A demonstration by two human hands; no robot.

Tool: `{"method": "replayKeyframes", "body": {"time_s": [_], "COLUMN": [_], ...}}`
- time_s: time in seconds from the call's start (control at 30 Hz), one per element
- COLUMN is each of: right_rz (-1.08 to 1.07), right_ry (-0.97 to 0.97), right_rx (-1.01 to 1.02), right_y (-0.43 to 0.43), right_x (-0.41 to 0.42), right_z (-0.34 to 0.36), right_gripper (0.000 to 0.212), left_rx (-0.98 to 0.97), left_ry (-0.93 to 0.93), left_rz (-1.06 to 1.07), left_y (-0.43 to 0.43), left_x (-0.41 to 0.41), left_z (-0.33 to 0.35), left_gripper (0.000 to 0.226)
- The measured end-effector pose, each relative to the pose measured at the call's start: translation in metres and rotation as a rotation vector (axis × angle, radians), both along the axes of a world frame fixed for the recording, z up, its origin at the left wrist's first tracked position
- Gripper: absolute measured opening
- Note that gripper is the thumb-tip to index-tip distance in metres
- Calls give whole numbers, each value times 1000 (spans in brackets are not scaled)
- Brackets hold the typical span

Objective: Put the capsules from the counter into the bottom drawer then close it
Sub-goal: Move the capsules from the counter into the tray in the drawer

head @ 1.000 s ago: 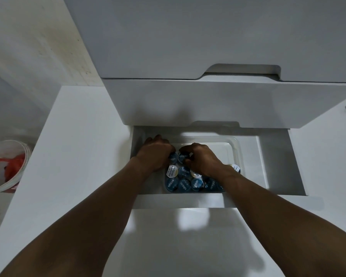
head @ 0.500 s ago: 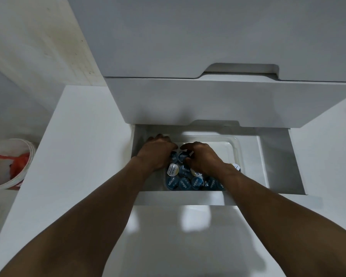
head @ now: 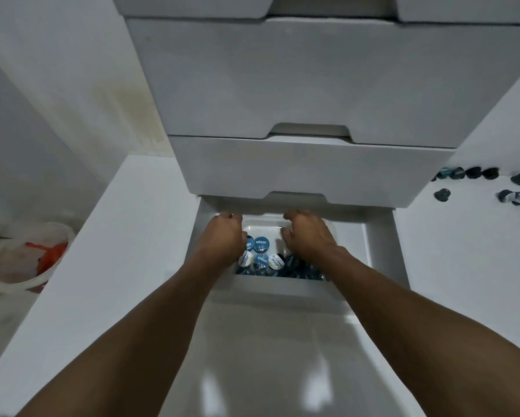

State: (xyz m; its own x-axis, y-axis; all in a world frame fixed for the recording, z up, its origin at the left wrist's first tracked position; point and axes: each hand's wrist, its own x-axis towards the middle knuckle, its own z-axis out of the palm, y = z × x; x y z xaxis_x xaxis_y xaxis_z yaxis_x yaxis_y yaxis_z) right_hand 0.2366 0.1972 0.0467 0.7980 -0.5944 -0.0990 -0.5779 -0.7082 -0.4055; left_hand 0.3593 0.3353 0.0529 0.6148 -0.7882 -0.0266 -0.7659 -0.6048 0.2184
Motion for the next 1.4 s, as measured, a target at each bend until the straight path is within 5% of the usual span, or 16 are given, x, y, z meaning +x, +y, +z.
{"method": "replayKeyframes", "body": {"time_s": [0.53, 0.8, 1.4], "right_rz": [-162, -293, -437], "right_ry": [-204, -224, -180], "right_rx": [-372, -422, -353], "right_y": [61, 86, -50], "right_x": [-129, -224, -443], "right_z": [111, 136, 140], "right_gripper": [41, 40, 39], "left_rx": [-342, -453, -459], "left_ry": [-329, -339, -264], "left_rz": [-247, -393, -463], "left_y": [46, 52, -119], "left_x": [-89, -169, -389], "left_z": [106, 135, 142], "left_gripper": [27, 24, 32]}}
